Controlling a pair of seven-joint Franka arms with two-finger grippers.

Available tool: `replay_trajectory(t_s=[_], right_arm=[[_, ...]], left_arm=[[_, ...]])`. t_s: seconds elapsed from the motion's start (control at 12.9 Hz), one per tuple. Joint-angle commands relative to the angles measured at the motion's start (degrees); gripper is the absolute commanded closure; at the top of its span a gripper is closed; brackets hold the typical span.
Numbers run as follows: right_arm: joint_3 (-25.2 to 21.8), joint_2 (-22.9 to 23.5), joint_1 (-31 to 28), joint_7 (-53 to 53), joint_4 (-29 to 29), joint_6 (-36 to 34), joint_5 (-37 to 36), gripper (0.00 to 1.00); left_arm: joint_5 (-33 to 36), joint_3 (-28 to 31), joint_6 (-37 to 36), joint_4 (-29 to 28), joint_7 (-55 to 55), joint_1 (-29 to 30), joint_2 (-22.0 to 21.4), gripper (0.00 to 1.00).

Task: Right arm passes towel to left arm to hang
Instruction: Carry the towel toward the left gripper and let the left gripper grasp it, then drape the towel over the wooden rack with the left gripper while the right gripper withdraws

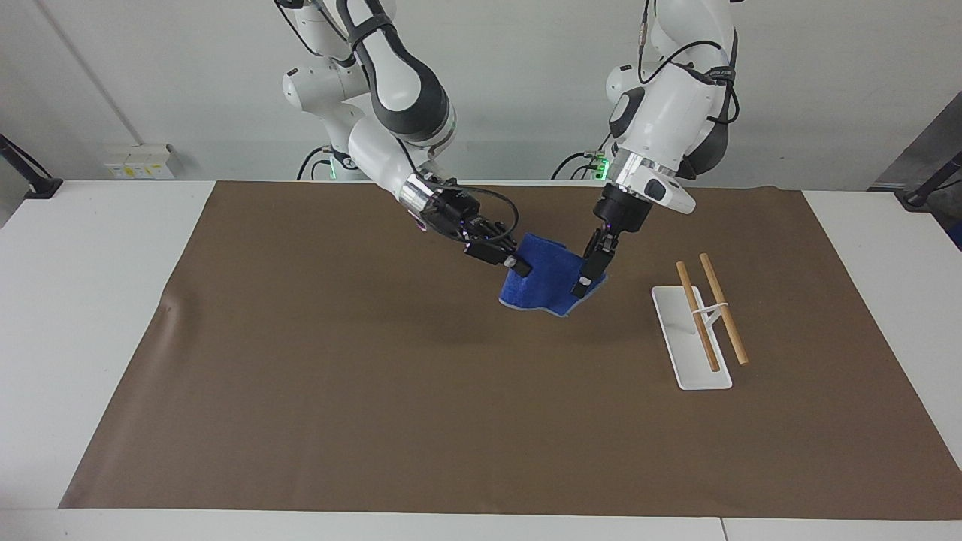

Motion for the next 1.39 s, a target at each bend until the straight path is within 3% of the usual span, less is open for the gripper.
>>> replay_trajectory(t_s=[0.0,0.08,0.23,0.46,0.77,1.08,1.32], right_arm=[[0.41,-0.21,-0.67,-0.61,0.02,1.18,0.93,1.0],[0.41,-0.21,-0.68,-0.79,-0.07,1.44,0.93,1.0],[0.41,0.14,-0.68,-2.71,-0.15,4.15,0.32,0.0],[0.41,0.67,-1.02,-9.4,-1.46,8.21,-7.91,0.0],[0.24,0.58,-4.01,-12.11,-6.12,7.86,-34.17,0.0],[0.06,-0.03,-8.92,-20.73,-10.6,6.9,-53.08,0.0],[-0.29,0.05,-14.71,-21.27,-11.23,-0.45,-72.65,0.0]], left_arm=[[-0.89,0.2,-0.27,-0.4,1.07,0.51,-0.47,1.0],[-0.89,0.29,-0.8,-0.4,2.47,0.6,-0.56,1.0],[-0.89,0.55,-1.59,-0.4,4.41,1.82,-0.56,1.0],[-0.89,2.38,-1.59,-0.4,7.56,2.7,-0.56,1.0],[-0.89,11.17,-5.98,-0.67,15.45,3.06,-1.0,1.0],[-0.89,19.26,-7.57,-3.04,26.27,4.02,-1.61,1.0],[-0.89,25.14,-7.48,-3.04,32.6,4.46,-1.61,1.0]])
